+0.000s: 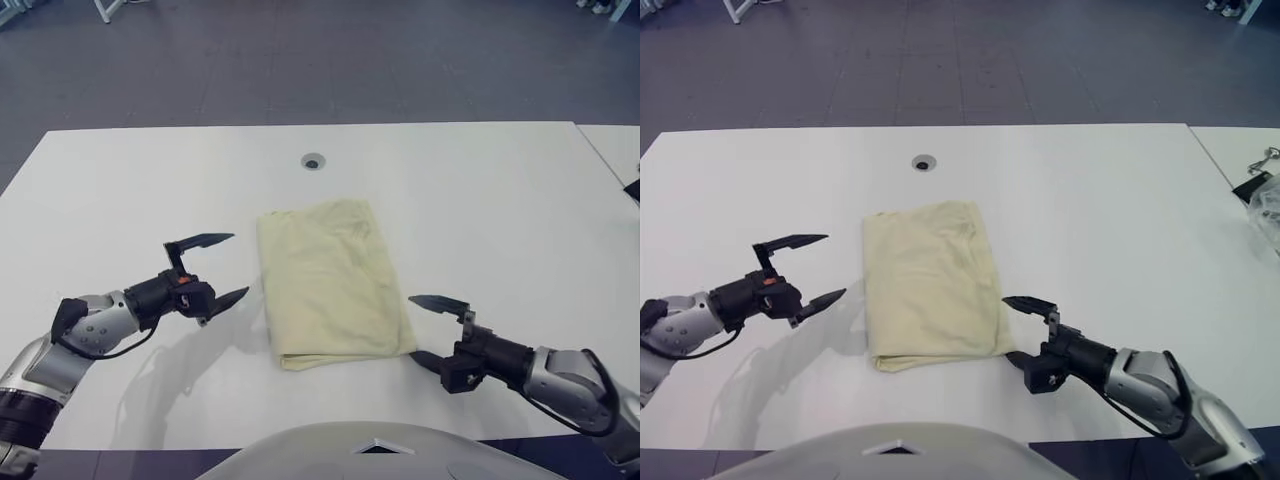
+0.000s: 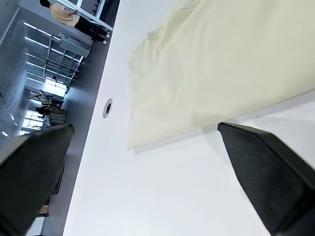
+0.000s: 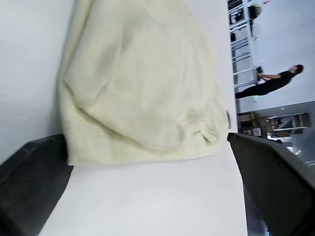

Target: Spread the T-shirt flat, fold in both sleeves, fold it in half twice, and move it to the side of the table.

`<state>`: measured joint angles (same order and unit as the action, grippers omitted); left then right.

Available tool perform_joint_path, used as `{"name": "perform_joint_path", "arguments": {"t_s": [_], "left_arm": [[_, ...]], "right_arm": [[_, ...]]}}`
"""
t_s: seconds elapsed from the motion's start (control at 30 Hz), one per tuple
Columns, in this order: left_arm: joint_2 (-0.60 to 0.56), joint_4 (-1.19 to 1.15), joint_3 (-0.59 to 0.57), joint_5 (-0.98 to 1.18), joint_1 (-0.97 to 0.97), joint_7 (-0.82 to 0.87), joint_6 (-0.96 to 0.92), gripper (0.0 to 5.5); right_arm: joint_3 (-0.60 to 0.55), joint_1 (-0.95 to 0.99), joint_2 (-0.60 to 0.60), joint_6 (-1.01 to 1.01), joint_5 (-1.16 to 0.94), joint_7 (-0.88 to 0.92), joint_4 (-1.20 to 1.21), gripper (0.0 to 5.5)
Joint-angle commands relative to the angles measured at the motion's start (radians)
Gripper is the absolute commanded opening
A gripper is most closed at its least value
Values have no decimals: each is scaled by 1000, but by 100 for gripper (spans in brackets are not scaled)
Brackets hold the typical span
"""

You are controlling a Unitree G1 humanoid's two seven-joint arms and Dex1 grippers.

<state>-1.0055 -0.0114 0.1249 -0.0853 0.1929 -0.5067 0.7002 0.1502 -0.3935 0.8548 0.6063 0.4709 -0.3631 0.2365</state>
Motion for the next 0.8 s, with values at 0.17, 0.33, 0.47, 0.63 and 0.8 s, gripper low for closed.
{"name": "perform_joint_path", "arguments": {"t_s": [0.17, 0.33, 0.47, 0.63, 0.8], "left_arm": [[-51, 12, 18, -20, 100, -125, 118, 540], [-74, -1, 49, -95, 79, -185, 197, 540], [-70, -18, 84, -109, 56, -222, 236, 540], [-43, -44, 121, -123, 17, -246, 250, 540], [-15, -41, 152, -132, -19, -251, 242, 540]], "right_arm": [[232, 79, -57, 9, 326, 81, -317, 538], [296, 119, -16, 59, 358, 41, -287, 494], [314, 125, 10, 71, 346, 25, -268, 414], [323, 187, -14, 41, 298, 8, -270, 322], [338, 218, 1, 63, 267, -23, -250, 218]]}}
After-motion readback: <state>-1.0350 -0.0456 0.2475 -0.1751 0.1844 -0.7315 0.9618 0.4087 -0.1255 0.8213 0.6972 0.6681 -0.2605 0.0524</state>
